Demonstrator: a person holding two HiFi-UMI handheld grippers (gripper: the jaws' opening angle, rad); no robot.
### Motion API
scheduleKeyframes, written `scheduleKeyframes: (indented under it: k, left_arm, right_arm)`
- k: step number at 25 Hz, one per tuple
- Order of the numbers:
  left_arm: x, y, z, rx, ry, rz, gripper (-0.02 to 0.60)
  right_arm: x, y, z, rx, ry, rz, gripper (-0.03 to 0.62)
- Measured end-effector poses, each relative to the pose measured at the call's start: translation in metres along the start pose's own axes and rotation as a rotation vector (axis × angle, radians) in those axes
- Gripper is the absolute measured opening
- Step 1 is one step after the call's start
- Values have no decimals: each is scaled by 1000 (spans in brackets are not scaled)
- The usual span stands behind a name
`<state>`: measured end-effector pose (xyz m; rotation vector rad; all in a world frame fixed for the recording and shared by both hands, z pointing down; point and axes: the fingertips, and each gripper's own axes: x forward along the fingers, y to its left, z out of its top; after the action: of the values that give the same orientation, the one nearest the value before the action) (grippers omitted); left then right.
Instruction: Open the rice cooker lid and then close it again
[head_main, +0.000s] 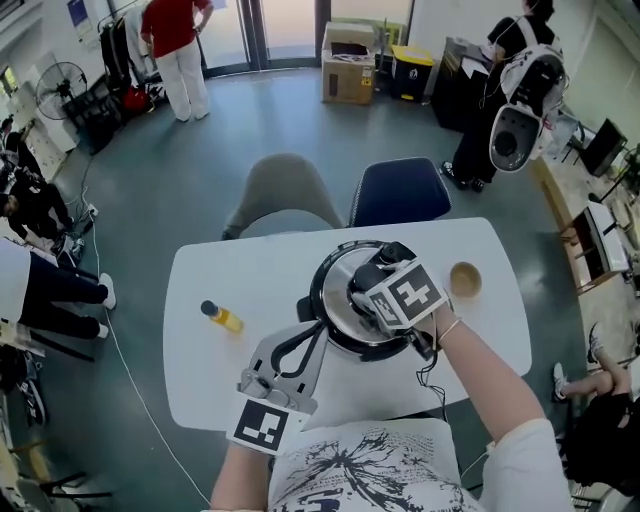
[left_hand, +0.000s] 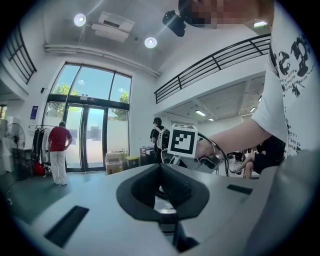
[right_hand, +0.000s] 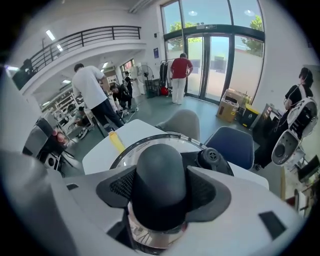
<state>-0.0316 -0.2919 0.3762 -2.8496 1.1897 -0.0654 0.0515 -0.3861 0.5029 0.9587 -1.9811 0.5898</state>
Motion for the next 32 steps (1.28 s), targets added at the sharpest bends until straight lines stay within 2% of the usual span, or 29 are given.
scheduleKeyframes:
  k: [8,13,17,24,28,32]
  left_arm:
    - [1,-7,11,22,-11,18,13]
    - [-4,-14,6,89,36,0,13]
    - [-6,-20,5,60,30,26,12]
    - [10,-44,11,81,42,67,13]
    - [11,-57,18,52,42,133,13]
    - [12,-61,17,63,64,161,12]
  right_arm:
    - [-7,0,-2,-29,-18,3,296]
    - [-12,0,1,-21,-43,8,295]
    - [-18,-2,0,-39,-52,9,295]
    - [-29,-13,4,-86,-84,28,295]
    - [-41,-13,9,-131,-103,57,295]
    - [-50,-13,17,-176,-121,61,293]
